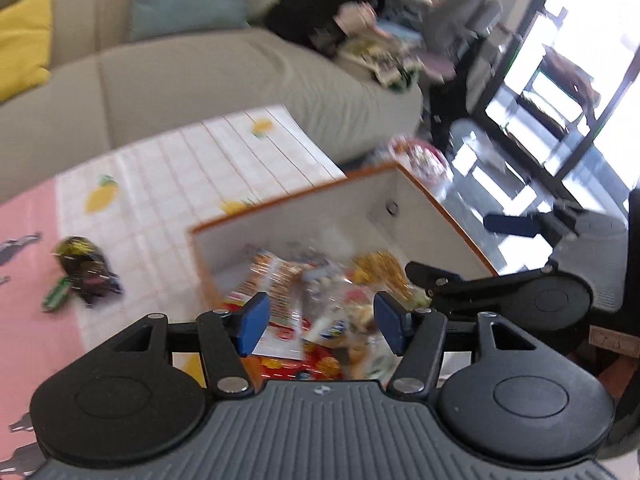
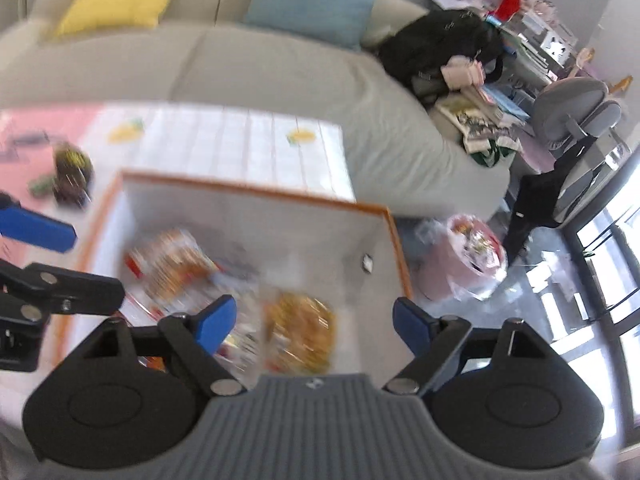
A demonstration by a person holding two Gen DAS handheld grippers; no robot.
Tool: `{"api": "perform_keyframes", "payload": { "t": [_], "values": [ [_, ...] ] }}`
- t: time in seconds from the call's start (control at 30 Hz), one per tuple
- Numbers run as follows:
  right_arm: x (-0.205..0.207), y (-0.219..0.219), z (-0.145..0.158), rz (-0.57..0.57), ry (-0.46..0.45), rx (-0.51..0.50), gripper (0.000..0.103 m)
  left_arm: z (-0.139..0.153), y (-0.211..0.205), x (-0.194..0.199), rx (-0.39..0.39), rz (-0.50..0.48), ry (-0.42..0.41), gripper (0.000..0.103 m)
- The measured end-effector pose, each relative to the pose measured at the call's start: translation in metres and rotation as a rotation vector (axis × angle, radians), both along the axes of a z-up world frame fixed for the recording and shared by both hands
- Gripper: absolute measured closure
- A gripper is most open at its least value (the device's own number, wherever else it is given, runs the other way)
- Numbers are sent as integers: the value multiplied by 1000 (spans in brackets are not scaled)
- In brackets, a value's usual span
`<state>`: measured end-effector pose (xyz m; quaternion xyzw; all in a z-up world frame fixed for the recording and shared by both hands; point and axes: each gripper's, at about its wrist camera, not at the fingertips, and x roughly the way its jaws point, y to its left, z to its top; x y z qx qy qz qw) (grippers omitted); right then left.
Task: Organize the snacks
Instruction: 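Move both open tools back over the sausage stick and dark snack bag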
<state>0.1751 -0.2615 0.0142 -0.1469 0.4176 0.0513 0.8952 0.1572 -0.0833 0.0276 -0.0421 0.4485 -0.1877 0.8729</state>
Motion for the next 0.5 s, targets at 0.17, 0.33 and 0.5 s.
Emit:
{"api": "perform_keyframes", "payload": {
  "t": [0.17,0.33,0.5],
  "values": [
    [-11,36,9,7,-48,111,18,12,43,-15,42,113,-83,33],
    [-21,72,8,45,-88,199,18,12,91,-20,44,234,-113,33],
    [-30,109,-3,82,-106,258,19,-4,136,-22,35,309,-93,33]
  ]
}}
